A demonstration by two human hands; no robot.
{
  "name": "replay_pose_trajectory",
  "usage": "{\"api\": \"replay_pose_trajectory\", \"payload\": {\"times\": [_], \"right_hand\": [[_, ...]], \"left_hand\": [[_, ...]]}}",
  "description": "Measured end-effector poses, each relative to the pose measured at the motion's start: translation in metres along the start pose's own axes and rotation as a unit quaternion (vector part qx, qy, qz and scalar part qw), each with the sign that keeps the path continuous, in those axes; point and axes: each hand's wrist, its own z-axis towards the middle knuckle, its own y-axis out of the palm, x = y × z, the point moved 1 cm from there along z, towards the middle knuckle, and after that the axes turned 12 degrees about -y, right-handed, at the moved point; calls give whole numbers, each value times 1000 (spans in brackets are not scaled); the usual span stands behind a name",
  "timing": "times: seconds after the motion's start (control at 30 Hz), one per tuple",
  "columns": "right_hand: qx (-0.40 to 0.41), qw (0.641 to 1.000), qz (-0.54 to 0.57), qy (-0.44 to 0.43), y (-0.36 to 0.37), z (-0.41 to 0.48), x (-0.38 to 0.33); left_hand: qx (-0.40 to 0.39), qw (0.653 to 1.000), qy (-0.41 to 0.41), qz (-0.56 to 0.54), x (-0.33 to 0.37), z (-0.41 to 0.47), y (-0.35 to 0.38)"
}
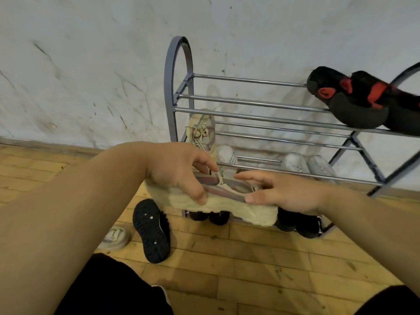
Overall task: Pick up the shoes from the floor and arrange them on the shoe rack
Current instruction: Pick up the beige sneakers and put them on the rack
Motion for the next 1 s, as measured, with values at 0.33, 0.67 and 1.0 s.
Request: {"api": "replay_pose_trajectory", "payload": {"times": [0.33,0.67,1.0], "right_hand": [[104,993,-53,33,-35,-93,8],[420,903,-67,59,-49,-67,43],[426,874,-94,212,-26,39,67]], "left_hand": [[-4,999,5,-51,62,26,22],[162,977,-136,-20,34,77,34],[137,971,-164,105,27,93,44]]}}
